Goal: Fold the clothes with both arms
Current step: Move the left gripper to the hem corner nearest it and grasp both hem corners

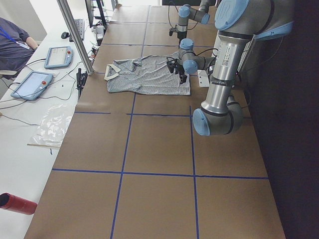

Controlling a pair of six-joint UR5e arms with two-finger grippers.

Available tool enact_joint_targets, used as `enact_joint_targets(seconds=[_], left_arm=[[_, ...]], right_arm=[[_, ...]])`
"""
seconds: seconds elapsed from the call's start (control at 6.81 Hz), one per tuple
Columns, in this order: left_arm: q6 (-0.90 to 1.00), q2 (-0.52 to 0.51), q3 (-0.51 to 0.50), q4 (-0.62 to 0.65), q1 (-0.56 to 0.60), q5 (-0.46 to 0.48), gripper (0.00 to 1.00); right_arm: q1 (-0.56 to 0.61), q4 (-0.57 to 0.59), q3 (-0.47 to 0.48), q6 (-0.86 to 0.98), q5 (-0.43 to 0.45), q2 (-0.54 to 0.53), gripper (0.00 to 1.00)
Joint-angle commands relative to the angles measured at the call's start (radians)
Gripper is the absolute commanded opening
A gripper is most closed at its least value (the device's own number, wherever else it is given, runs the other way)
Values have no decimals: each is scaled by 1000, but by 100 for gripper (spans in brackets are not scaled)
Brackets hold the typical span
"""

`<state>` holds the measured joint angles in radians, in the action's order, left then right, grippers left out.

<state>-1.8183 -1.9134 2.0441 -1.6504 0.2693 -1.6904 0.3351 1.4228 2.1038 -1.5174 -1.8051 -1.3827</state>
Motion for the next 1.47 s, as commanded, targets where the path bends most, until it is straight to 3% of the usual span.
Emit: enact_joint_targets(seconds=[0.0,0.73,1.32], left_arm=[[-67,68,-1,15,-67,52,100],[-90,80,-65,9,-99,97,99],[-88,71,-45,11,-99,94,86]], right_arm=[[10,-4,7,2,0,4,0],[12,-4,13,2,1,7,0],[25,-2,16,2,-6,5,0]])
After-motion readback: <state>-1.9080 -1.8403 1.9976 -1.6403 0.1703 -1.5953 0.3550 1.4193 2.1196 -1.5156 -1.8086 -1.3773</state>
